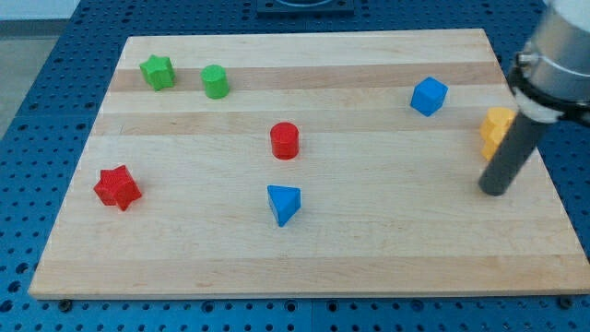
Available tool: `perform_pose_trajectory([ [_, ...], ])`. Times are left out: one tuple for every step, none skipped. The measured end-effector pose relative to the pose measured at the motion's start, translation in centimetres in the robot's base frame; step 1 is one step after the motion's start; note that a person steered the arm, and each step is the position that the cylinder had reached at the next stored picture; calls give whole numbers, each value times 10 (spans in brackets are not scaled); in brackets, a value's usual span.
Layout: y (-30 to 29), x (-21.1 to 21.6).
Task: Drag the blue cube towards the right side of the red circle
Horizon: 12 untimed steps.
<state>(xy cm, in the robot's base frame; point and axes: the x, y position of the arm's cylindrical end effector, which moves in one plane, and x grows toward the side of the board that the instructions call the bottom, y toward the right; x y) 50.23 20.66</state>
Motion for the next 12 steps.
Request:
perform_pose_trajectory([
  [-52, 6],
  [-95, -2],
  [-133, -15],
  [-137, -17],
  [-137, -44],
  [-136, -97],
  [-133, -167],
  [-116, -225],
  [-23, -246],
  [73, -239],
  [93, -219],
  [77, -209],
])
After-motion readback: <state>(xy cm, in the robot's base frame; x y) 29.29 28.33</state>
